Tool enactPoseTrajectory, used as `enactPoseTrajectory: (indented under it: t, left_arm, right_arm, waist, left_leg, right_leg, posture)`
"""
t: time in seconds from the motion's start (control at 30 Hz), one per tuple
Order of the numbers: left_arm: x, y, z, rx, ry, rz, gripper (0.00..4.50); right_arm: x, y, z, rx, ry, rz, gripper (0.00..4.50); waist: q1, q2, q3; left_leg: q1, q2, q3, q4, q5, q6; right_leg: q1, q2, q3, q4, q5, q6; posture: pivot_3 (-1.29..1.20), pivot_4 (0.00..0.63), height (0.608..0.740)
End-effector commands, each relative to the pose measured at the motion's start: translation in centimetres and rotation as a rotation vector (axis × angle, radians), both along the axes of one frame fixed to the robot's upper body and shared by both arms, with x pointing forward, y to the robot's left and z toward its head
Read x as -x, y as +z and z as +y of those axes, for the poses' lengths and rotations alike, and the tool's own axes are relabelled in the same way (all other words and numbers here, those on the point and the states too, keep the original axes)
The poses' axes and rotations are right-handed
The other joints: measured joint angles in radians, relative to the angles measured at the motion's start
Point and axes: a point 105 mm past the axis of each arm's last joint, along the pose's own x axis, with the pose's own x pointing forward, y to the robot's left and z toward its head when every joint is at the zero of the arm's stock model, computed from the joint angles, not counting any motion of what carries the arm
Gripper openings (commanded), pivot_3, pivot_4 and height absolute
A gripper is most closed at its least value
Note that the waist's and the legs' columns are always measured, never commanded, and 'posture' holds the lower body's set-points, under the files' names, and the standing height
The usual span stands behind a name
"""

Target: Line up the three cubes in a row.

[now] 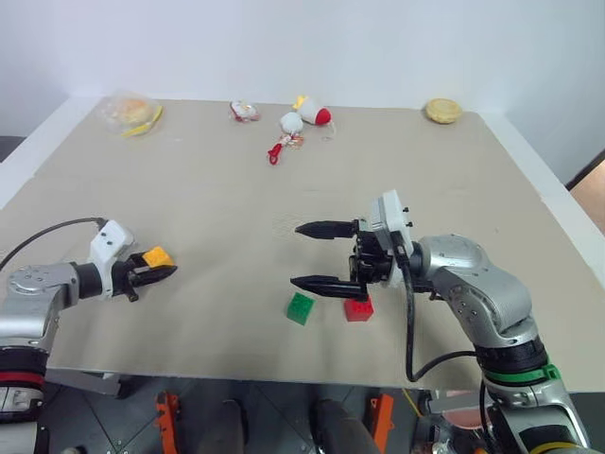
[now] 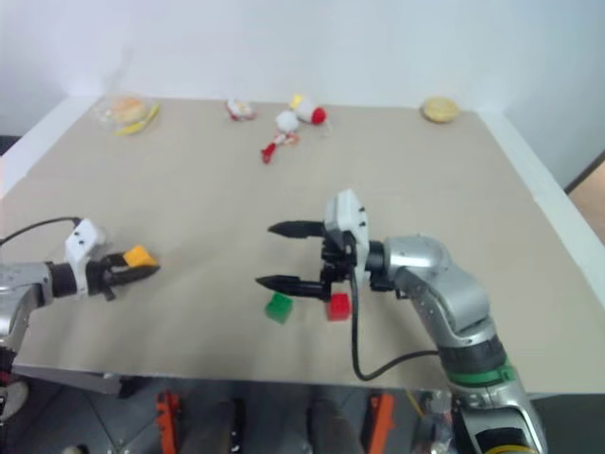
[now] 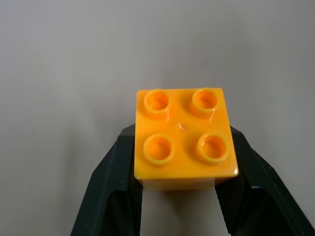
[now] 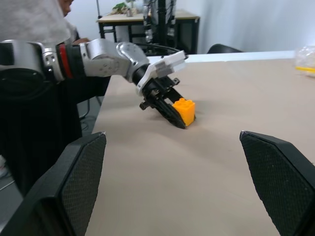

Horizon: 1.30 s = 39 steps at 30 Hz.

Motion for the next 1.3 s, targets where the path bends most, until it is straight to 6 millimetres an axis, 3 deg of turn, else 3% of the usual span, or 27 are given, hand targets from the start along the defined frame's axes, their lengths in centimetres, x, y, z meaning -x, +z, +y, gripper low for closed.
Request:
enactPoseTrajectory:
  t: [0.03, 0.27, 0.43, 1.0, 1.07, 1.27, 1.3]
  left_arm:
    - [0.5, 2.7, -4.1, -0.004, -0.216, -0.072, 1.38]
    - [2.6, 1.9, -10.1, -0.074, -0.527, -0.041, 1.38]
    - [3.7, 0.7, -12.2, -0.082, -0.626, 0.007, 1.38]
    - [3.7, -1.4, -13.0, -0.123, -0.689, 0.054, 1.38]
    - [3.7, -1.6, -12.9, -0.123, -0.694, 0.064, 2.43]
    - [3.8, -0.8, -13.1, -0.086, -0.72, 0.048, 4.41]
    - [3.8, -0.6, -13.2, -0.081, -0.723, 0.044, 4.46]
  right_arm:
    - [1.2, 0.7, -1.5, 0.025, 0.016, -0.033, 4.5]
    - [1.8, 0.2, -3.6, 0.125, -0.022, -0.025, 4.5]
    - [1.7, 0.2, -4.2, 0.144, -0.064, -0.034, 4.5]
    - [2.2, 0.1, -4.5, 0.146, -0.105, -0.027, 4.5]
    - [2.2, 0.1, -4.5, 0.147, -0.106, -0.026, 4.5]
    - [2.2, 0.1, -4.6, 0.148, -0.105, -0.024, 4.5]
    - [2.2, 0.1, -4.6, 0.148, -0.104, -0.024, 4.5]
  waist:
    - [0.002, 0.0, 0.0]
    - [-0.006, 0.0, 0.0]
    - [-0.005, 0.0, 0.0]
    - [-0.004, 0.0, 0.0]
    - [-0.004, 0.0, 0.0]
    - [-0.004, 0.0, 0.0]
    - [-0.004, 0.0, 0.0]
  left_leg:
    - [-0.001, 0.0, 0.0, 0.0, 0.0, 0.0]
    - [0.0, 0.0, 0.002, 0.001, 0.0, 0.0]
    - [0.0, 0.001, 0.001, 0.001, 0.0, 0.0]
    - [0.0, 0.0, 0.001, 0.002, 0.0, 0.001]
    - [0.0, 0.0, 0.001, 0.002, 0.0, 0.001]
    - [0.0, 0.0, 0.001, 0.003, 0.0, 0.001]
    - [0.0, 0.0, 0.001, 0.003, 0.0, 0.001]
  right_leg:
    - [0.0, 0.0, 0.0, 0.0, 0.0, 0.0]
    - [0.0, 0.001, 0.001, 0.0, 0.0, 0.001]
    - [0.0, 0.002, 0.002, 0.0, 0.0, 0.001]
    - [0.001, 0.001, 0.003, 0.0, 0.001, 0.002]
    - [0.001, 0.001, 0.003, 0.0, 0.001, 0.002]
    - [0.001, 0.001, 0.003, 0.0, 0.001, 0.002]
    - [0.001, 0.001, 0.003, 0.0, 0.001, 0.002]
  posture:
    - [0.0, 0.15, 0.736]
    - [0.0, 0.15, 0.736]
    - [0.0, 0.15, 0.736]
    - [0.0, 0.15, 0.736]
    - [0.0, 0.15, 0.736]
    - [0.0, 0.15, 0.736]
    - [0.0, 0.15, 0.736]
